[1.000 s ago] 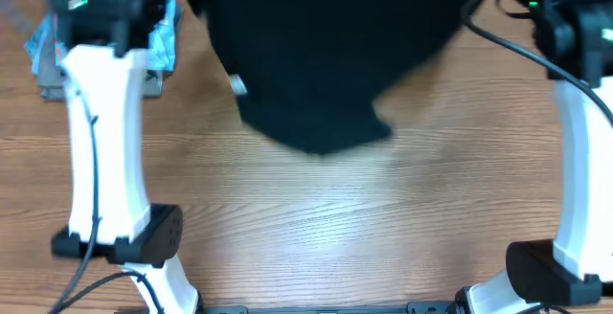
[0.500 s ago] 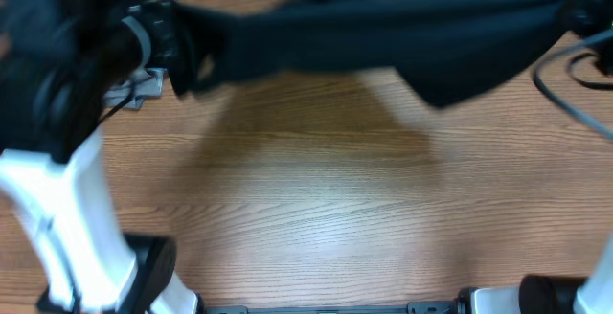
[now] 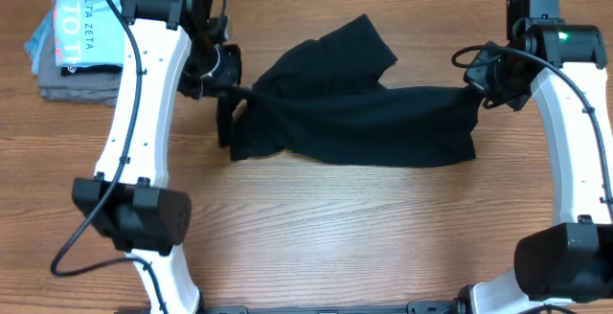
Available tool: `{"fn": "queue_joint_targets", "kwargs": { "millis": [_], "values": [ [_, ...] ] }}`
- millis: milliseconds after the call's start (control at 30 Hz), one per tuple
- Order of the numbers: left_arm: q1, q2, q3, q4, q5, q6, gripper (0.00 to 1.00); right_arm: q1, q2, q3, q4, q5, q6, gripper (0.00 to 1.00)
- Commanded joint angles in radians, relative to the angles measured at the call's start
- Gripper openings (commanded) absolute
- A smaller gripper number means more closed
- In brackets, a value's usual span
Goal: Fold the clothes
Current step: 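Swing the held shirt forward and lay it flat on the table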
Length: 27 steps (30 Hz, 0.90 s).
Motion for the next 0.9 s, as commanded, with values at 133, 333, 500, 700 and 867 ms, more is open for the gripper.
{"fn": "queue_joint_targets", "kwargs": {
  "millis": [133, 333, 500, 700, 867],
  "values": [
    [-0.13, -0.267, -0.154, -0.003, 0.032, -0.028, 0.04, -0.016, -0.128, 0.0, -0.142, 0.022, 0.01, 0.04],
    [-0.187, -0.386, -0.378, -0.003, 0.022, -0.054, 0.04, -0.027, -0.199, 0.0, -0.276, 0.111, 0.043, 0.04],
    [-0.195, -0.482, -0.585, -0.002, 0.015, -0.095, 0.04, -0.074, -0.307, -0.001, -0.327, 0.141, 0.054, 0.08],
    [-0.195, -0.597, -0.705, -0.003, 0.015, -0.123, 0.04, -0.096, -0.378, -0.078, -0.377, 0.124, 0.037, 0.11],
    [-0.195, -0.671, -0.754, -0.003, 0.025, -0.122, 0.31, -0.096, -0.385, -0.171, -0.377, 0.091, 0.021, 0.77]
  ]
}}
